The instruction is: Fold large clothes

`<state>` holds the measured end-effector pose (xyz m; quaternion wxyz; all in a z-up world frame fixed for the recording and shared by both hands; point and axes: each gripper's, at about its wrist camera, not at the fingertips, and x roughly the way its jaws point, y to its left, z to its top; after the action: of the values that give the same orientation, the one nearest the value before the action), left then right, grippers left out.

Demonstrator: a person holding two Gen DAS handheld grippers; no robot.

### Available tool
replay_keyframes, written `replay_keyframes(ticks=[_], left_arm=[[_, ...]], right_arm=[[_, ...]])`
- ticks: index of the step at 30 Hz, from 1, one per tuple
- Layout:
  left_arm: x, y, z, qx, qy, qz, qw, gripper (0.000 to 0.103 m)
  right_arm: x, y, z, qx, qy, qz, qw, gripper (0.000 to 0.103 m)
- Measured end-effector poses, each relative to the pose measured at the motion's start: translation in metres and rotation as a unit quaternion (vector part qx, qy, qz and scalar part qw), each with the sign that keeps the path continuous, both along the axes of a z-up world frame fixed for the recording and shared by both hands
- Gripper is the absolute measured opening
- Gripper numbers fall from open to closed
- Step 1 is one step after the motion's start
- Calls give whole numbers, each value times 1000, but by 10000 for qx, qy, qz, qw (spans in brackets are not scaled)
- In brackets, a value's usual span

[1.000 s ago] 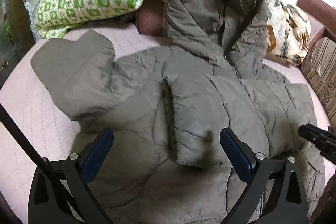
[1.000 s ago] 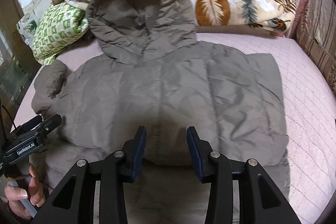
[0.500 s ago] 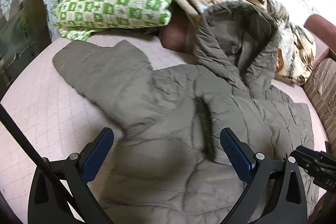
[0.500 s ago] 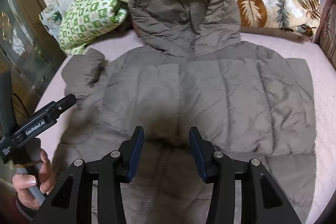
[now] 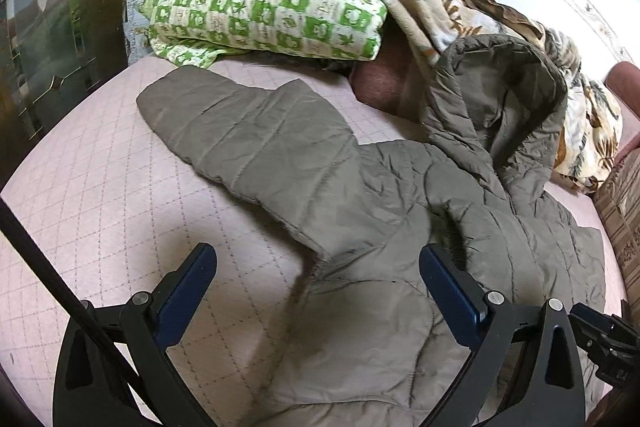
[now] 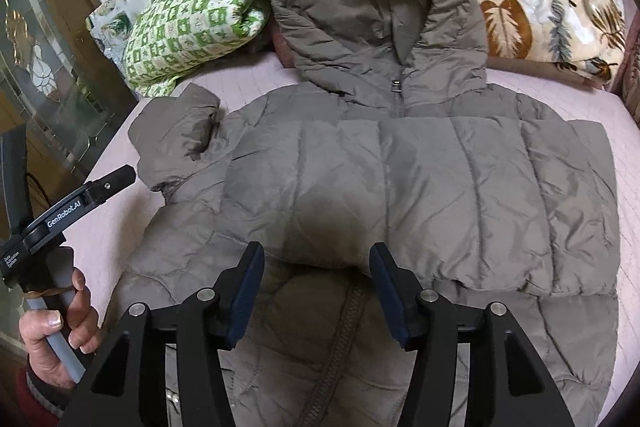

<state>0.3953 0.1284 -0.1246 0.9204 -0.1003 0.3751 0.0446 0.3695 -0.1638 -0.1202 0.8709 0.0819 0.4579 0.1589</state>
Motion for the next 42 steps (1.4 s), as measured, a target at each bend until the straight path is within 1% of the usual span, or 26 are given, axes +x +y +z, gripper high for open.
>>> replay_keyframes(ticks=[3, 6, 8, 13, 18, 21, 24, 26, 29, 32, 38, 42], left_arm=[[1, 4, -1, 16, 5, 34, 10000, 101], [1, 10, -3, 8, 18, 68, 10000, 101], [1, 14, -4, -1, 31, 98, 9999, 101], [1, 26, -5, -12, 47, 196, 9998, 101], [1, 42, -9, 35, 101, 323, 9994, 101], [4, 54, -13, 20, 183, 412, 9990, 101], [7, 63, -16, -32, 227, 500, 9985, 101], [8, 67, -18, -61, 250, 533, 9982, 101], [8, 69, -19, -82, 268, 559, 9980, 101], [9, 69, -18, -51, 263, 562, 9981, 101], [9, 69, -18, -39, 278, 560, 9980, 101], [11, 78, -18, -49, 313, 649, 9974, 101]], right_arm=[[1, 11, -1, -33, -22, 144, 9999, 59], [0, 25, 1, -415, -193, 188, 9988, 59], [1, 30, -1, -519, -223, 225, 9982, 59], [11, 32, -15, -572, -71, 71, 9983, 61], [27, 28, -36, -558, 237, -138, 9981, 61], [32, 30, -45, -618, 371, -143, 9973, 65], [33, 32, -46, -652, 379, -116, 9971, 70], [33, 33, -47, -681, 383, -95, 9969, 70], [32, 33, -45, -650, 368, -113, 9971, 70], [30, 31, -39, -515, 327, -119, 9981, 70], [21, 29, -22, -287, 99, -108, 9995, 70], [19, 18, -12, -153, -56, -191, 9997, 70]])
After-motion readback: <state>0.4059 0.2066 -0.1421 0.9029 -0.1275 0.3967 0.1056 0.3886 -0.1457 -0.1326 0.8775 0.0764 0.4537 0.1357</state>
